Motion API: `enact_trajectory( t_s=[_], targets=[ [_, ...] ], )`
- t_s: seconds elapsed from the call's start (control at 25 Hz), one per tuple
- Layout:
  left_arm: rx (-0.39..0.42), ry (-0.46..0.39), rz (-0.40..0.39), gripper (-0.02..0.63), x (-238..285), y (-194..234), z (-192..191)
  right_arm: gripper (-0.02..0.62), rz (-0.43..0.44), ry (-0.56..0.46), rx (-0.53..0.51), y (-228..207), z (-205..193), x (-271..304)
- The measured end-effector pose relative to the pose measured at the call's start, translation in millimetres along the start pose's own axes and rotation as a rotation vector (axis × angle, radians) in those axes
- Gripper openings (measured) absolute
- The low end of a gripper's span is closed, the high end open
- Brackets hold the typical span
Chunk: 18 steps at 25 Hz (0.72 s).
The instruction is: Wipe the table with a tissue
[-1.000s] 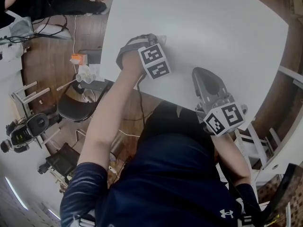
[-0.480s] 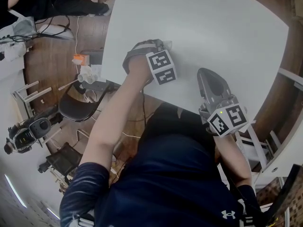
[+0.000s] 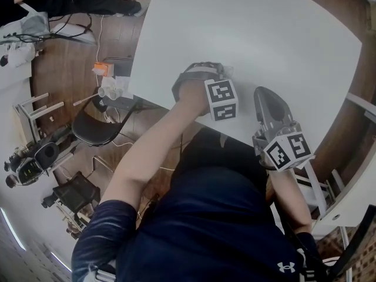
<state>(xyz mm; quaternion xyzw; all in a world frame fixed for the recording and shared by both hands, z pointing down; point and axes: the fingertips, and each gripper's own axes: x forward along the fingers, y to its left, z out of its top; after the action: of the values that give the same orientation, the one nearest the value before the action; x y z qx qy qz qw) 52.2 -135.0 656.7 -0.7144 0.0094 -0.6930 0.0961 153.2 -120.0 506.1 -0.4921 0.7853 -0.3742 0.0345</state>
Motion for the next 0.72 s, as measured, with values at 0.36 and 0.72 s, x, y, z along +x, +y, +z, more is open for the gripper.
enact_trajectory(
  t_s=[0.36,0.72],
  targets=[
    [-0.004,-0.013,-0.012,0.009,0.2,-12.0,11.7,0.011,-0.073,-0.019,-0.010,-22.5,14.8,-7.1],
    [-0.499,-0.402,0.009,0.009,-65.9,-11.3,7.8,0.011,-0.042,-0.025,-0.033,-14.2,25.6,-8.8]
  ],
)
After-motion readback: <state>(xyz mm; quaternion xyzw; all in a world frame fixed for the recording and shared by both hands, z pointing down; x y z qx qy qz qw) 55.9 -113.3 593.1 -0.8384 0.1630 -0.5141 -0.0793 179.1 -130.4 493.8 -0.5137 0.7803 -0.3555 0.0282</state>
